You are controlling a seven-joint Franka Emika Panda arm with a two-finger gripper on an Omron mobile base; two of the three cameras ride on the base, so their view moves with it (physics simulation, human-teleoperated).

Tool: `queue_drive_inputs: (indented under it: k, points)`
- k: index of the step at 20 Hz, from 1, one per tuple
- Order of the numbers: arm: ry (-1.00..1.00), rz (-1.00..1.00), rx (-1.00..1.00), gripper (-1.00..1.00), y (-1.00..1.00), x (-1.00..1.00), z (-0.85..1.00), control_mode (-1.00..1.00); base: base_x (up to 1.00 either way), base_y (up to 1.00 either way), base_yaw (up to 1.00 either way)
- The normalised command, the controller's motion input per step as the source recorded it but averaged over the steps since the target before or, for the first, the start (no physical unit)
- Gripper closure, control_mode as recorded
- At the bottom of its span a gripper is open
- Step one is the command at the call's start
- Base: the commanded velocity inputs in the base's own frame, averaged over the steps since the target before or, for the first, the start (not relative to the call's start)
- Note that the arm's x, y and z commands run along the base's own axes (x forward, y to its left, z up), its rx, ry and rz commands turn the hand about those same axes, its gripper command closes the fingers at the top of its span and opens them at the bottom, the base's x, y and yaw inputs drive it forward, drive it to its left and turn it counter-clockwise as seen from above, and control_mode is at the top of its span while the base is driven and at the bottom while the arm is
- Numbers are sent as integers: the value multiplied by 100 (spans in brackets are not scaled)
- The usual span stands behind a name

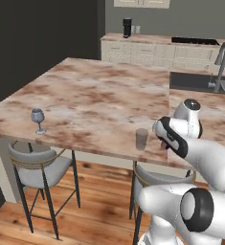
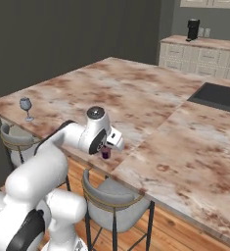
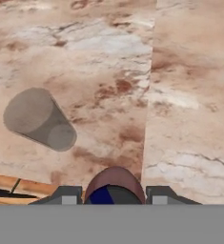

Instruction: There is a wine glass and glass cup on the dining counter. Place the wine bottle next to the wine glass and the juice bottle next to the glass cup.

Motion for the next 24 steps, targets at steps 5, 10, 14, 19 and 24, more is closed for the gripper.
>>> queue_drive_inputs:
  k: [5,10,14,19,24]
  points:
    - [0,6,-3,100,0,19,-27,-100,0,0,0]
    - [0,8,0,100,0,18,-22,-100,0,0,0]
    - [-3,8,0,100,0,19,-19,-100,0,0,0]
    - [-4,5,-2,100,0,13,-15,-100,0,0,0]
    - [-6,4,-2,100,0,9,-16,-100,0,0,0]
